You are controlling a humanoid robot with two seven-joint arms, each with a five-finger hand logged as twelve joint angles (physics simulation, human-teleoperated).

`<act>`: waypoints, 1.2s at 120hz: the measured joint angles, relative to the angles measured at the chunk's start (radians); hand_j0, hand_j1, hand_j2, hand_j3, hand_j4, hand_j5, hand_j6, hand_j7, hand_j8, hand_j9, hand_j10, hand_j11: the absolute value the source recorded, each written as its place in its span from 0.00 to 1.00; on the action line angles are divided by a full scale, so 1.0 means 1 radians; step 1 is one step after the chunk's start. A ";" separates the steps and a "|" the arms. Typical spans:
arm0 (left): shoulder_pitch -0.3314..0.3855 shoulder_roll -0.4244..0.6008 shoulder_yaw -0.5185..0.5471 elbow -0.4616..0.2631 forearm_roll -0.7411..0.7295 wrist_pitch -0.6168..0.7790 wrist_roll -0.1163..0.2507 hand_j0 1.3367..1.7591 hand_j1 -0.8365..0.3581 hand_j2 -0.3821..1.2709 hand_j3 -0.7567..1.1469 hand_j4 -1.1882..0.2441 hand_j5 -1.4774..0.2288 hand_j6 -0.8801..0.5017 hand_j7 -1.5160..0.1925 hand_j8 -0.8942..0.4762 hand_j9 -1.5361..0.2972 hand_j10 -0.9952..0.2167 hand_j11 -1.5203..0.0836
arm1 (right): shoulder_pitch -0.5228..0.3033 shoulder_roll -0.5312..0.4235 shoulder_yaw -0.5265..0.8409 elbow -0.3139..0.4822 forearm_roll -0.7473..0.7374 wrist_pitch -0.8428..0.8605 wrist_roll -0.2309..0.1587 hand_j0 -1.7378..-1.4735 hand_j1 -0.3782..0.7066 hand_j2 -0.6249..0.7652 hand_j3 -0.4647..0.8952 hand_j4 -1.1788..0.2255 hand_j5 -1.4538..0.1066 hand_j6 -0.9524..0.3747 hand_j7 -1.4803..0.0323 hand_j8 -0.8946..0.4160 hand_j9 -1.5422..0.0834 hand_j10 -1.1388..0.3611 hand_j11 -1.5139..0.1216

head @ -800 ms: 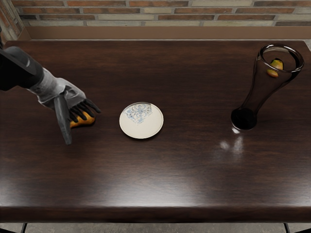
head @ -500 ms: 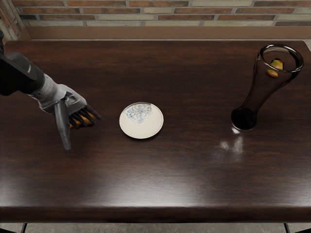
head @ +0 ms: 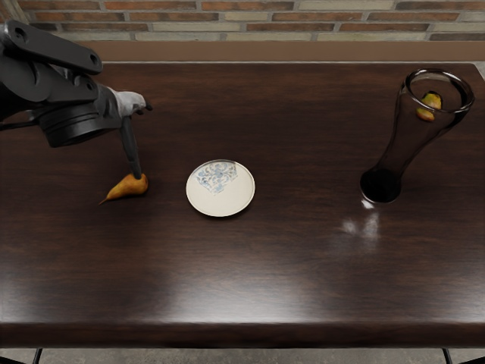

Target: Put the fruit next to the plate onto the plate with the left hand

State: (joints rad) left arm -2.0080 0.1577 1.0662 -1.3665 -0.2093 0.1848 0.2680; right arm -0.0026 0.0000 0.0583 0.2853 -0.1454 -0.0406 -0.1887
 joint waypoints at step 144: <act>0.190 -0.106 -0.012 -0.041 -0.043 0.344 0.048 0.76 0.75 0.26 0.40 0.66 0.68 0.46 0.70 0.48 0.67 0.62 0.75 | 0.000 0.000 0.000 0.000 0.000 0.000 0.000 0.30 0.03 0.45 0.34 0.84 0.93 0.72 0.98 0.68 0.95 0.76 0.93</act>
State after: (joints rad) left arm -1.8180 0.0522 1.0538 -1.4079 -0.2519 0.5291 0.3160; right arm -0.0026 0.0000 0.0583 0.2853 -0.1457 -0.0405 -0.1887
